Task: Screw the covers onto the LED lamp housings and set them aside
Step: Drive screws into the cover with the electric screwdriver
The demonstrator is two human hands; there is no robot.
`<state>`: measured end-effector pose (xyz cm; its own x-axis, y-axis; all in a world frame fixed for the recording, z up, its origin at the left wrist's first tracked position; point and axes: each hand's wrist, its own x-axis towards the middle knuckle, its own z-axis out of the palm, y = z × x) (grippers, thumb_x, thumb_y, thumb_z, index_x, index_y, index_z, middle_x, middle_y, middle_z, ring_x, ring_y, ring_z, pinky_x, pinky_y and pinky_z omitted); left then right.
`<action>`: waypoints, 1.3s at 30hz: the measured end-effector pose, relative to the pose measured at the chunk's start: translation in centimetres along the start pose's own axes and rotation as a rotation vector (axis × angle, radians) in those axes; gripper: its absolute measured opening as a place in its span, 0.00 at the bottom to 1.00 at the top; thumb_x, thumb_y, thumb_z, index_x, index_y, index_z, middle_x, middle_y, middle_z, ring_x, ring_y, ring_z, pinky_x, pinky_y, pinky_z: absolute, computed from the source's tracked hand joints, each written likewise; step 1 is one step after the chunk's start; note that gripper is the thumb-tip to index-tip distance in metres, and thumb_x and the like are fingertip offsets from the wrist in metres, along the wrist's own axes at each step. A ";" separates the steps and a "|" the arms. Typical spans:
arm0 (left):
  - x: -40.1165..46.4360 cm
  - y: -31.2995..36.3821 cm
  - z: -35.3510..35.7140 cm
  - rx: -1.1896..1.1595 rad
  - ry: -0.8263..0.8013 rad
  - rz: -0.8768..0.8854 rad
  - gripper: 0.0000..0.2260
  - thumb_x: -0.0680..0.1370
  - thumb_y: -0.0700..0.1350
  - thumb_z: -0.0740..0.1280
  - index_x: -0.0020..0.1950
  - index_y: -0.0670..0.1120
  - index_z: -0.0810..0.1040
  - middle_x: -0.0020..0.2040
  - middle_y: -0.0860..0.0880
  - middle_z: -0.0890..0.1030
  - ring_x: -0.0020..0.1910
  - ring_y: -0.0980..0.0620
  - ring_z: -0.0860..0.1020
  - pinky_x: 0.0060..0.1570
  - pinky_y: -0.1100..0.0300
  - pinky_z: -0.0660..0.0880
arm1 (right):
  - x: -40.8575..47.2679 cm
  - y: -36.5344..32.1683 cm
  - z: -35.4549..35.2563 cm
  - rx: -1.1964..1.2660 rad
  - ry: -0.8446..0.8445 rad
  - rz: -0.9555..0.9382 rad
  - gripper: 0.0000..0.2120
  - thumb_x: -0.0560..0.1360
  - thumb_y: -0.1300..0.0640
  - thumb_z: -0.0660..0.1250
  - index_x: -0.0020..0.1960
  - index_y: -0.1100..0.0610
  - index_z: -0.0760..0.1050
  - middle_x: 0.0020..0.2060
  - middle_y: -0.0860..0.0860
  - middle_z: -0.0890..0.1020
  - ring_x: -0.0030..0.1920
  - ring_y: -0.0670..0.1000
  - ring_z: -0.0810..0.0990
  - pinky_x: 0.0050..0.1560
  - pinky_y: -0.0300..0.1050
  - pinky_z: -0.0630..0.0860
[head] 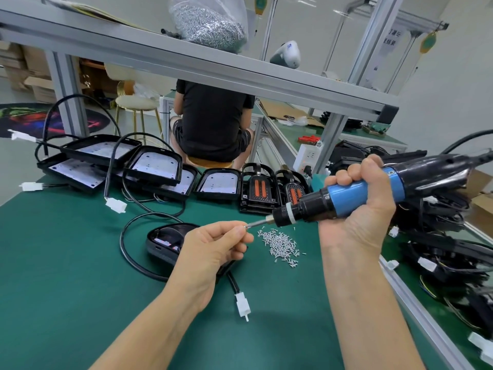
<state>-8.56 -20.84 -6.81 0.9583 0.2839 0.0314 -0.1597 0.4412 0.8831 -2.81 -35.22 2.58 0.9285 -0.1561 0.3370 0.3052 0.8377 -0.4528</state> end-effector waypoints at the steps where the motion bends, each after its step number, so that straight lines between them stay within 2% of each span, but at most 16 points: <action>1: 0.0 0.0 0.0 0.000 0.001 0.009 0.04 0.74 0.36 0.67 0.45 0.38 0.82 0.35 0.44 0.83 0.30 0.55 0.77 0.32 0.66 0.75 | 0.0 0.1 0.0 0.004 -0.002 0.000 0.08 0.75 0.65 0.63 0.44 0.53 0.72 0.27 0.46 0.73 0.27 0.44 0.72 0.35 0.36 0.74; 4: 0.4 0.3 -0.3 0.046 -0.003 0.067 0.04 0.72 0.37 0.68 0.43 0.40 0.83 0.35 0.45 0.83 0.30 0.56 0.77 0.32 0.66 0.75 | -0.2 0.2 -0.5 0.009 -0.038 0.034 0.07 0.73 0.64 0.66 0.46 0.53 0.73 0.29 0.46 0.75 0.30 0.44 0.74 0.40 0.38 0.75; 9: 1.1 0.7 -1.7 0.116 0.030 0.128 0.03 0.70 0.40 0.70 0.42 0.43 0.83 0.34 0.46 0.83 0.30 0.56 0.76 0.33 0.66 0.76 | -0.4 0.1 -2.1 -0.047 -0.094 0.237 0.16 0.68 0.65 0.68 0.52 0.51 0.75 0.37 0.48 0.79 0.38 0.48 0.79 0.52 0.43 0.77; 14: 1.4 0.6 -2.1 0.209 0.059 0.161 0.06 0.75 0.36 0.68 0.42 0.44 0.83 0.34 0.46 0.83 0.31 0.56 0.76 0.33 0.67 0.76 | -0.6 0.9 -2.5 0.033 -0.037 0.241 0.15 0.68 0.67 0.68 0.51 0.51 0.76 0.35 0.47 0.78 0.35 0.47 0.78 0.49 0.43 0.77; 16: 1.6 1.0 -2.2 0.302 0.037 0.157 0.05 0.74 0.39 0.69 0.43 0.47 0.84 0.37 0.48 0.85 0.35 0.58 0.78 0.36 0.67 0.75 | -0.6 1.2 -2.6 0.041 -0.031 0.227 0.15 0.68 0.67 0.68 0.50 0.51 0.76 0.35 0.47 0.78 0.34 0.47 0.78 0.48 0.42 0.78; 18: 1.9 1.6 -2.8 0.411 0.014 0.164 0.06 0.72 0.45 0.72 0.48 0.52 0.84 0.44 0.50 0.85 0.43 0.59 0.80 0.45 0.66 0.74 | -0.4 1.3 -2.8 0.046 -0.009 0.226 0.15 0.68 0.67 0.68 0.50 0.51 0.76 0.34 0.47 0.78 0.34 0.47 0.78 0.47 0.43 0.78; 21: 3.3 2.9 -5.4 0.575 0.254 0.265 0.09 0.74 0.50 0.71 0.54 0.56 0.81 0.52 0.53 0.81 0.52 0.56 0.78 0.53 0.62 0.70 | 0.0 1.2 -3.3 0.043 0.027 0.225 0.16 0.67 0.67 0.68 0.49 0.51 0.76 0.32 0.47 0.78 0.33 0.46 0.78 0.47 0.43 0.78; 22: 3.9 3.3 -6.8 0.668 0.355 0.255 0.10 0.76 0.52 0.69 0.56 0.55 0.80 0.54 0.53 0.80 0.54 0.54 0.77 0.53 0.61 0.69 | 0.1 1.1 -3.6 0.032 0.030 0.219 0.16 0.67 0.67 0.69 0.49 0.51 0.77 0.32 0.47 0.78 0.33 0.46 0.78 0.48 0.43 0.77; 24: 4.8 3.3 -9.6 0.886 0.458 0.076 0.16 0.77 0.57 0.64 0.58 0.49 0.77 0.56 0.51 0.78 0.57 0.49 0.75 0.56 0.55 0.70 | 0.1 0.9 -4.1 0.002 0.025 0.208 0.15 0.67 0.67 0.69 0.49 0.50 0.76 0.32 0.47 0.78 0.33 0.46 0.78 0.49 0.43 0.77; 26: 5.6 2.6 -11.5 1.001 0.431 -0.174 0.19 0.76 0.62 0.62 0.51 0.46 0.75 0.50 0.47 0.77 0.53 0.43 0.77 0.56 0.51 0.73 | 0.1 0.9 -4.5 -0.017 0.024 0.205 0.15 0.67 0.66 0.68 0.49 0.50 0.76 0.33 0.47 0.78 0.34 0.46 0.78 0.49 0.42 0.77; 27: 5.9 2.2 -11.7 1.007 0.401 -0.255 0.20 0.75 0.64 0.62 0.45 0.46 0.73 0.45 0.46 0.76 0.48 0.42 0.79 0.52 0.51 0.75 | 0.0 1.0 -4.6 -0.020 0.025 0.206 0.15 0.67 0.66 0.68 0.49 0.49 0.76 0.33 0.46 0.78 0.34 0.46 0.78 0.48 0.42 0.77; 29: 6.3 1.9 -11.6 0.935 0.364 -0.346 0.25 0.73 0.66 0.64 0.42 0.42 0.74 0.44 0.43 0.78 0.39 0.43 0.79 0.40 0.56 0.76 | -0.1 1.3 -4.7 -0.028 0.026 0.203 0.15 0.68 0.66 0.68 0.49 0.49 0.76 0.33 0.46 0.78 0.34 0.46 0.78 0.47 0.42 0.77; 31: 6.7 1.7 -11.2 0.791 0.354 -0.406 0.26 0.70 0.63 0.70 0.50 0.40 0.78 0.48 0.41 0.80 0.38 0.45 0.78 0.33 0.59 0.74 | -0.2 1.6 -4.8 -0.045 0.021 0.195 0.16 0.68 0.67 0.68 0.49 0.49 0.76 0.33 0.47 0.78 0.34 0.46 0.78 0.47 0.41 0.78; 35: 7.3 1.3 -10.6 0.446 0.358 -0.431 0.23 0.68 0.46 0.77 0.58 0.35 0.77 0.45 0.40 0.81 0.33 0.46 0.79 0.26 0.57 0.77 | -0.3 2.1 -4.8 -0.073 -0.011 0.187 0.16 0.70 0.68 0.67 0.48 0.49 0.77 0.35 0.47 0.77 0.35 0.46 0.78 0.47 0.41 0.78; 37: 7.3 0.8 -10.4 0.279 0.356 -0.426 0.22 0.68 0.40 0.76 0.59 0.35 0.77 0.52 0.37 0.82 0.38 0.44 0.80 0.37 0.51 0.82 | -0.3 2.3 -4.7 -0.090 -0.035 0.180 0.16 0.70 0.69 0.67 0.49 0.49 0.78 0.36 0.48 0.76 0.35 0.47 0.77 0.47 0.42 0.78; 39: 6.9 0.5 -10.3 0.167 0.340 -0.416 0.21 0.68 0.38 0.75 0.59 0.35 0.78 0.55 0.36 0.81 0.44 0.42 0.79 0.52 0.46 0.79 | -0.4 2.5 -4.6 -0.105 -0.058 0.165 0.16 0.71 0.69 0.67 0.50 0.49 0.77 0.36 0.48 0.76 0.35 0.47 0.77 0.47 0.42 0.78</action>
<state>-4.45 -9.92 -10.99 0.7979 0.3854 -0.4636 0.2815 0.4418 0.8518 -1.43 -35.45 -2.44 0.9548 0.0122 0.2969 0.1728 0.7900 -0.5882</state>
